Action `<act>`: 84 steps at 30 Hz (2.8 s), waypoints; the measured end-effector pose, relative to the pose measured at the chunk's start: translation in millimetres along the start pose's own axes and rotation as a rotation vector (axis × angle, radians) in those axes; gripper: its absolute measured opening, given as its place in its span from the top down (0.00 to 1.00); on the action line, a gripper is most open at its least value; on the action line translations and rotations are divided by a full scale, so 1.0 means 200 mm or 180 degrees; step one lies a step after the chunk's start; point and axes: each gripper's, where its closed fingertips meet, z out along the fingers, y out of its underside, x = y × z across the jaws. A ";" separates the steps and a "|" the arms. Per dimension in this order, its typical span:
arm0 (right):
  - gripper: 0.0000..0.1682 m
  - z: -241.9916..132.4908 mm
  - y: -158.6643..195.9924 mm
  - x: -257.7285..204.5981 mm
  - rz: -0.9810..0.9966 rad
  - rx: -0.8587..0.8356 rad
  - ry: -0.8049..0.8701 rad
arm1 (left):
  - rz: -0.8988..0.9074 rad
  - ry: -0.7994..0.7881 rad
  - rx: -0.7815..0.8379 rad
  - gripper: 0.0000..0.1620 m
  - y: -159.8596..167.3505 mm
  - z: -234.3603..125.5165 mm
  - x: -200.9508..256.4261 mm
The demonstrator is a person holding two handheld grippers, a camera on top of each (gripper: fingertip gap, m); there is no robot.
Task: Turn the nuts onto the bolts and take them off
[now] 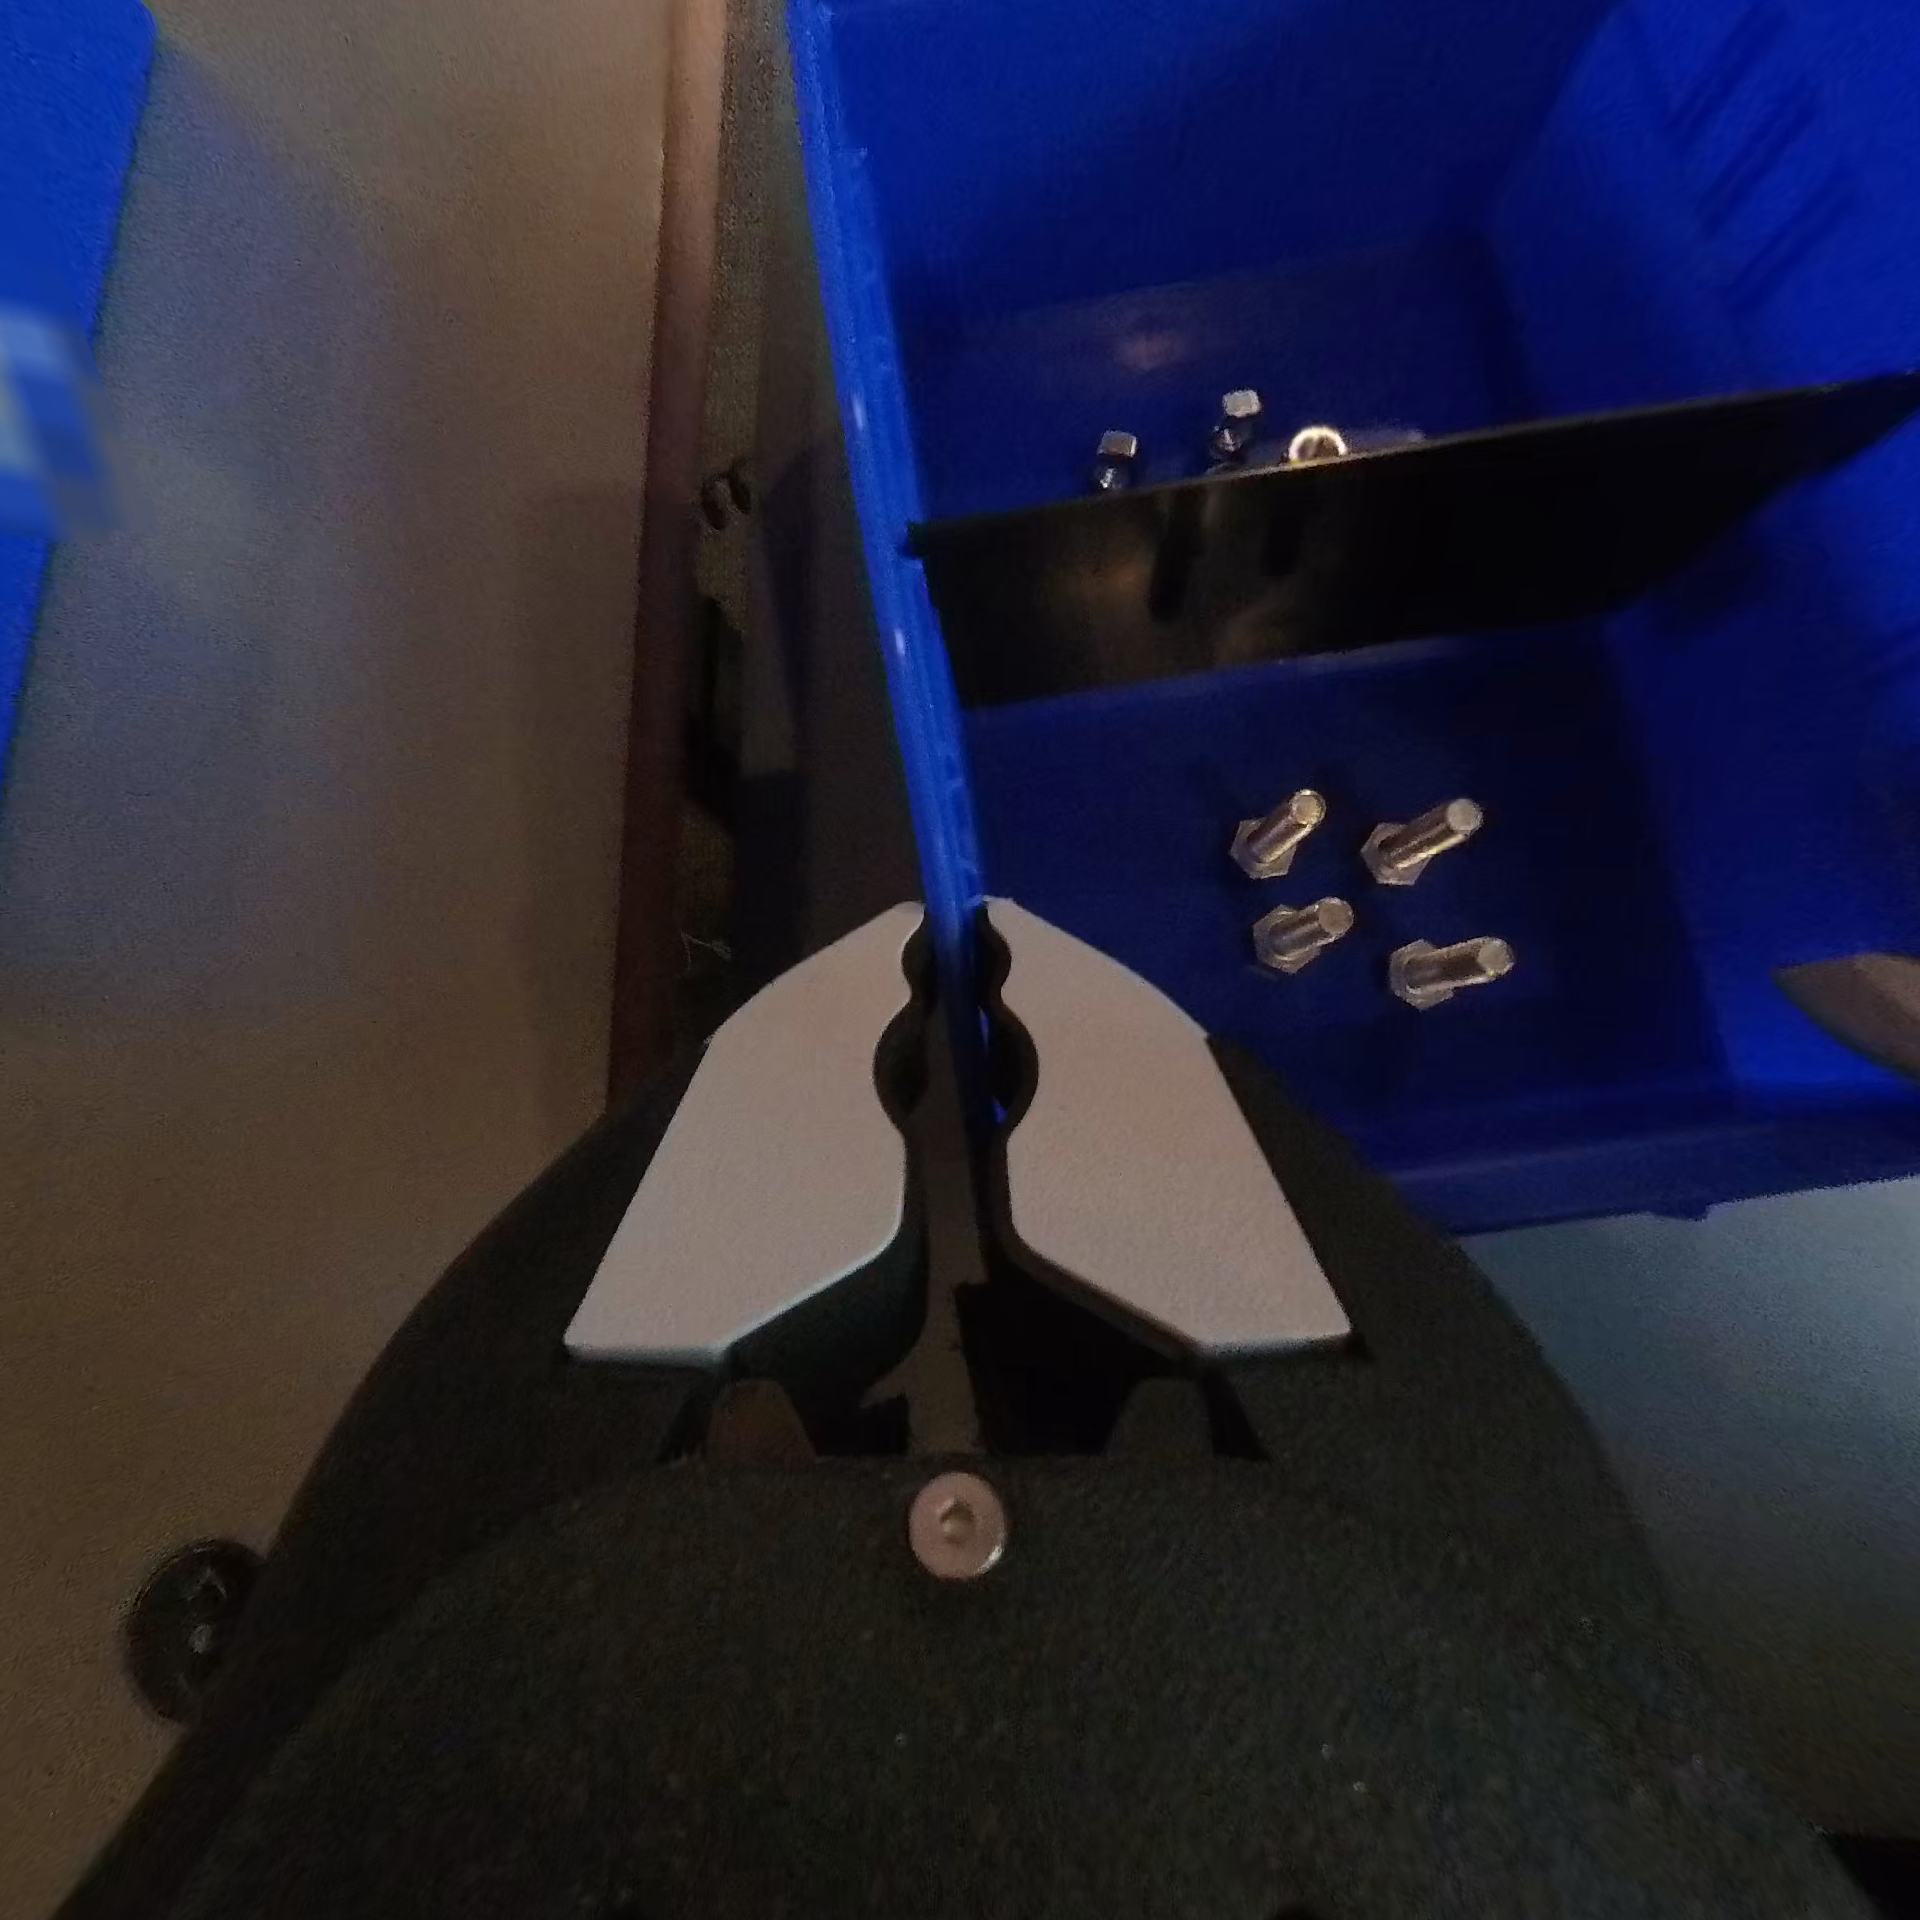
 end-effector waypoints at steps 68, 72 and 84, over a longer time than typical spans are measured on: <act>0.54 -0.38 1.04 1.04 0.1340 0.0550 0.0037 | 0.0695 0.1785 0.0428 0.83 -0.23 0.15 1.64; 0.57 -0.34 1.03 1.01 0.1279 0.0483 -0.0045 | 0.0844 0.1723 0.0227 0.79 -0.19 0.19 1.67; 0.71 -0.35 1.05 1.08 0.1441 0.0403 0.0076 | 0.0953 0.1029 0.0214 0.94 -0.23 0.22 1.65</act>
